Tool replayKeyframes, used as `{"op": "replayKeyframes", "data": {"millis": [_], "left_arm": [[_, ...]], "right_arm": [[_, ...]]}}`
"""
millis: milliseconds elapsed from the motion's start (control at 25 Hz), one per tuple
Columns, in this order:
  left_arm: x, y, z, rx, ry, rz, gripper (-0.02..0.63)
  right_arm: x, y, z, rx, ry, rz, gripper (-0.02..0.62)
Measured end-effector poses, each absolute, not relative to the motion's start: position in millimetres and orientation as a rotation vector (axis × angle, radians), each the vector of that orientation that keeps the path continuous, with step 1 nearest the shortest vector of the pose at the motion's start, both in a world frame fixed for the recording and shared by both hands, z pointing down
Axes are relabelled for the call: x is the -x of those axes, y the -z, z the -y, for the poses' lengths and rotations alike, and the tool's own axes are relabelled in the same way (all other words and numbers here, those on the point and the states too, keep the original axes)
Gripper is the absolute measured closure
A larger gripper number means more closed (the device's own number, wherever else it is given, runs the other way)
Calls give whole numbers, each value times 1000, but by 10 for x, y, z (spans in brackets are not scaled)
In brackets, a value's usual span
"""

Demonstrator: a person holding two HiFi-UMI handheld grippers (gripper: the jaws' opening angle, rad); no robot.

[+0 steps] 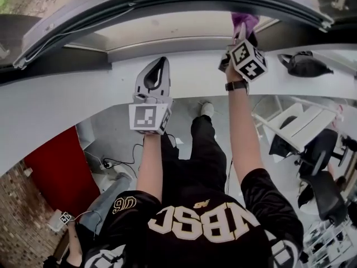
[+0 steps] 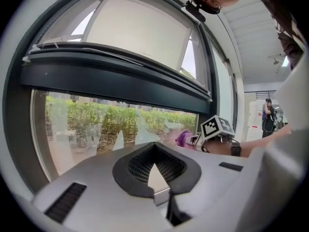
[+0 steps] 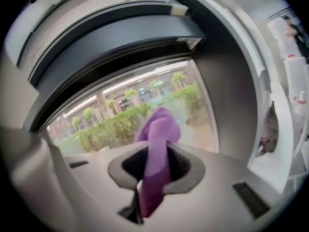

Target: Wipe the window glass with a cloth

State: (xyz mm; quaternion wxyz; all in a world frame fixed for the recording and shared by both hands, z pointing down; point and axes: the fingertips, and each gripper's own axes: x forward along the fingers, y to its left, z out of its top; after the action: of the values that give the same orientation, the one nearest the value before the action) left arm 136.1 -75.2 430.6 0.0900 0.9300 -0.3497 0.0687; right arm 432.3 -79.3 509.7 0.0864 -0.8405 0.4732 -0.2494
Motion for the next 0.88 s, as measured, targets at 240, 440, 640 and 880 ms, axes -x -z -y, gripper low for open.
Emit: {"op": "replayKeyframes", "data": {"millis": [240, 440, 640, 880], "left_arm": [[-119, -4480, 1246, -2638, -275, 1254, 592], [986, -4355, 1521, -2588, -282, 1456, 592], [1846, -4352, 1525, -2456, -267, 1622, 592], [2143, -4392, 1659, -2434, -275, 1618, 592]], "right_arm": [[-1991, -5568, 1524, 2235, 887, -2062, 518], [-138, -5375, 2290, 1955, 818, -2355, 517], [1180, -5166, 2844, 1693, 787, -2531, 517], [1725, -5146, 3149, 1626, 743, -2691, 517]]}}
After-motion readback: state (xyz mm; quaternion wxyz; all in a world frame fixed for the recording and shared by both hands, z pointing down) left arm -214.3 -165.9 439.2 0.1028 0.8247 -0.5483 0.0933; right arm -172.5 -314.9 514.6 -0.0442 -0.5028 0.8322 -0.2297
